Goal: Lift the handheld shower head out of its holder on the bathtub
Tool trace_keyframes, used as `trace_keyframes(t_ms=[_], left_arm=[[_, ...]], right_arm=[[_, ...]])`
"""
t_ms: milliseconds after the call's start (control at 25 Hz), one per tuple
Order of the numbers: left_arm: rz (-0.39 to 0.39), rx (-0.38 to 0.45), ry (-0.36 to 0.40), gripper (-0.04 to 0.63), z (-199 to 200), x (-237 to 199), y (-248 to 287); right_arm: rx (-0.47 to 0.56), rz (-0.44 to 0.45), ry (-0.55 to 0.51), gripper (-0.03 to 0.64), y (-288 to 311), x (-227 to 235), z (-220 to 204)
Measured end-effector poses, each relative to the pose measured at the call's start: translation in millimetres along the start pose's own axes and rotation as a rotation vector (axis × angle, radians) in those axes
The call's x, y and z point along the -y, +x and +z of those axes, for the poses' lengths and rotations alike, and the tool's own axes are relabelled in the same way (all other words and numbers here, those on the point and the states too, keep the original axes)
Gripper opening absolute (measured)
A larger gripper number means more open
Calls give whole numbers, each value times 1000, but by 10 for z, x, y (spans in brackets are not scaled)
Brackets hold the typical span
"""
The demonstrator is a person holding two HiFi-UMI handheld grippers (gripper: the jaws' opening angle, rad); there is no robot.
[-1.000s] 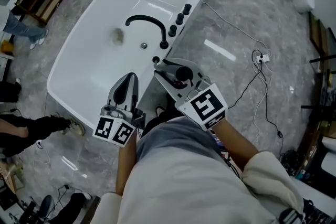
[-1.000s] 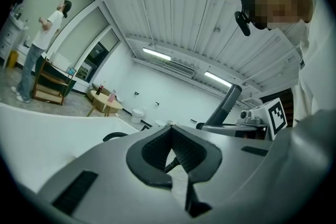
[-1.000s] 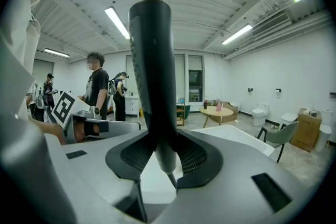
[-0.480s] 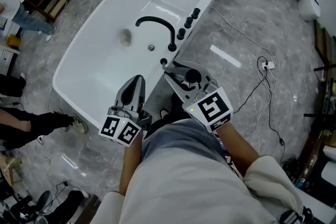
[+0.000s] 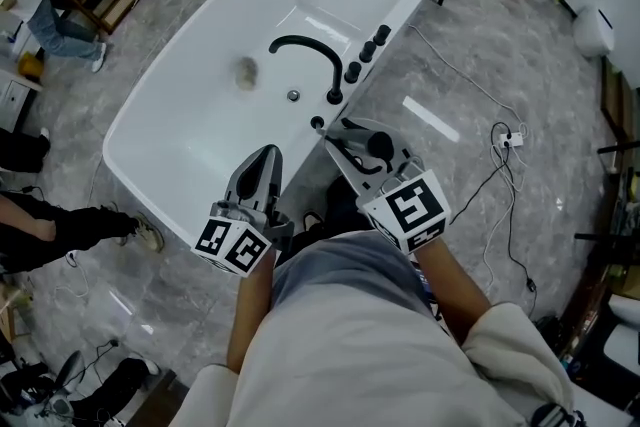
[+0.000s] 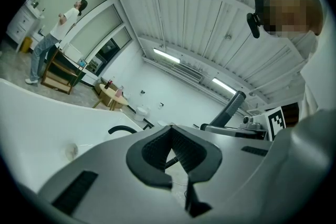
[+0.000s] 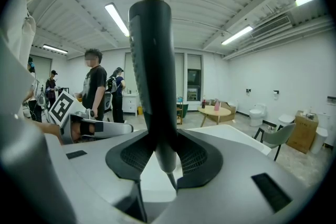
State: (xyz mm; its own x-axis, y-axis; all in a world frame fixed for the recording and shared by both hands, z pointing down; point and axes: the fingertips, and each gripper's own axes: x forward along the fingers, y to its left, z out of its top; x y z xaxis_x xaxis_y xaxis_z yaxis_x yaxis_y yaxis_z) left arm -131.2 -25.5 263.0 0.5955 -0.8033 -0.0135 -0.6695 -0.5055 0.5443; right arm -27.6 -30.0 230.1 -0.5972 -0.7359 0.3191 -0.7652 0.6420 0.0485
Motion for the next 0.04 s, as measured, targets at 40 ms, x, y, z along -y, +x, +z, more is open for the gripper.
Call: trace_keyframes(t_ms=[40], left_arm=[[-2, -1, -1, 5, 6, -1, -4]], right_arm=[[-1, 0, 1, 146, 2, -8, 6]])
